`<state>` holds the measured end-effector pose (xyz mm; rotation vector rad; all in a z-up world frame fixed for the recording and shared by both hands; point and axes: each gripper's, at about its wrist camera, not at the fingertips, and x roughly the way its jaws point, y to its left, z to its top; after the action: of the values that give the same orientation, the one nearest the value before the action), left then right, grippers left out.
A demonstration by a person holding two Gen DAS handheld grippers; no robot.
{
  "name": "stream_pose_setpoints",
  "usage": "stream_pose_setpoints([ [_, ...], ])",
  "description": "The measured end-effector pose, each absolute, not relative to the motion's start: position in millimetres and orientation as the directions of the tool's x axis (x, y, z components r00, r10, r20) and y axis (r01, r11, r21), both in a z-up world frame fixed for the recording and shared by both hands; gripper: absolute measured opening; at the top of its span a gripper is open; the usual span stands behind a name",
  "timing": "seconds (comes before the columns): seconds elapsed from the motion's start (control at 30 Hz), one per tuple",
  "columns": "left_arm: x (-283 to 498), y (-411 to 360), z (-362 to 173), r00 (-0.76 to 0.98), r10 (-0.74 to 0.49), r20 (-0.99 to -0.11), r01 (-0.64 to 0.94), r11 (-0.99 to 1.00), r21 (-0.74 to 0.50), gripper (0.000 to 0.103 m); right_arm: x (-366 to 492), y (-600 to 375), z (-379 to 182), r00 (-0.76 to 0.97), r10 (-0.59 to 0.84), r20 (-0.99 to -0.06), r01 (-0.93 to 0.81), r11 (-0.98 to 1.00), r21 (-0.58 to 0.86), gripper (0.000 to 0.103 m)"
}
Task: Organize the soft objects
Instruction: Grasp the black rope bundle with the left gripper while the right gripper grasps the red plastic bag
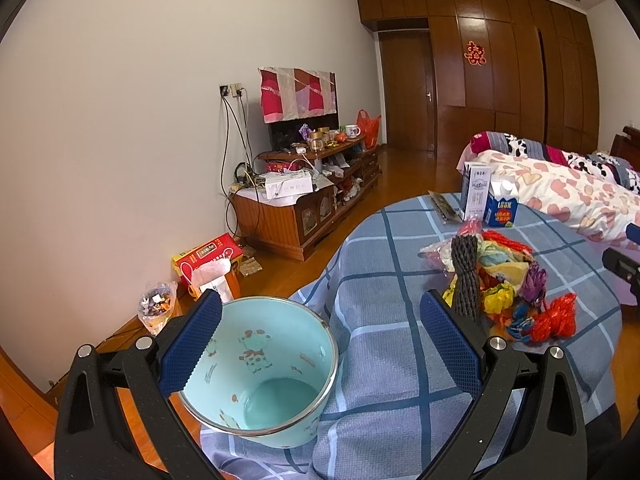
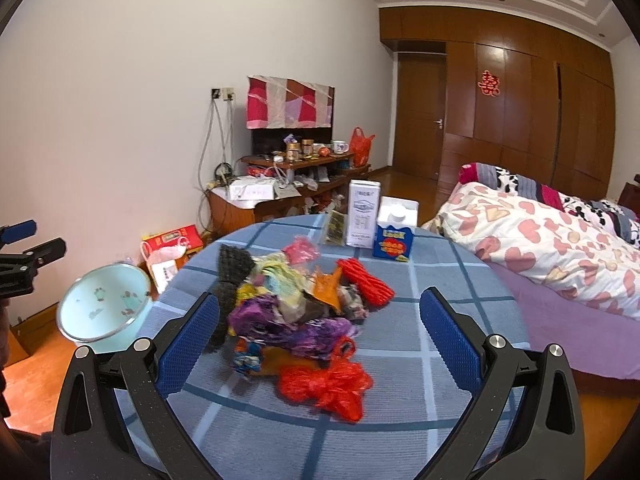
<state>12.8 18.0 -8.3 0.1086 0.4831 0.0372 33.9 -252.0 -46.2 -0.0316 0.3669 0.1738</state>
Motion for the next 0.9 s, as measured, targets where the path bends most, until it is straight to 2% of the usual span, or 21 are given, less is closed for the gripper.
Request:
stream_pose_setpoints([
  [0.3,42.8,7.2,-59.7,0.845,0.092,-0.527,-0.013,0.988,0.153,0.097,59.4,-277.9,-98.0,0.897,0.057,-0.438,-0.081,0.996,-0.037,0.098],
  [0.57,62.1,-13.1,-100.1,0.816,0.074,-0.573,0.031,0.985,0.171,0.097,78.8,-282.5,-136.4,0.856,0.078,-0.511,-0.1,0.995,-0.015,0.097],
  [0.63,64.2,-17.3,-104.7,0.811,0.066,-0.582,0.043,0.984,0.171,0.097,81.9,-279.1,-143.1,0.849,0.1,-0.519,-0.124,0.992,-0.012,0.094],
  [0.67,64.5,-20.5,-107.1,0.809,0.062,-0.585,0.047,0.984,0.169,0.097,85.0,-277.5,-147.5,0.837,0.121,-0.533,-0.143,0.99,0.001,0.081],
  [0.7,64.3,-23.0,-108.4,0.807,0.056,-0.588,0.054,0.984,0.168,0.097,89.3,-276.3,-153.1,0.815,0.159,-0.558,-0.174,0.984,0.026,0.06],
  [0.8,64.2,-29.2,-110.0,0.805,0.036,-0.592,0.079,0.983,0.166,0.097,94.6,-274.0,-163.0,0.769,0.23,-0.597,-0.23,0.97,0.077,0.035],
  [0.9,66.8,-34.5,-108.4,0.806,0.02,-0.592,0.095,0.982,0.162,0.097,88.6,-270.9,-159.6,0.769,0.256,-0.586,-0.261,0.962,0.077,0.018],
])
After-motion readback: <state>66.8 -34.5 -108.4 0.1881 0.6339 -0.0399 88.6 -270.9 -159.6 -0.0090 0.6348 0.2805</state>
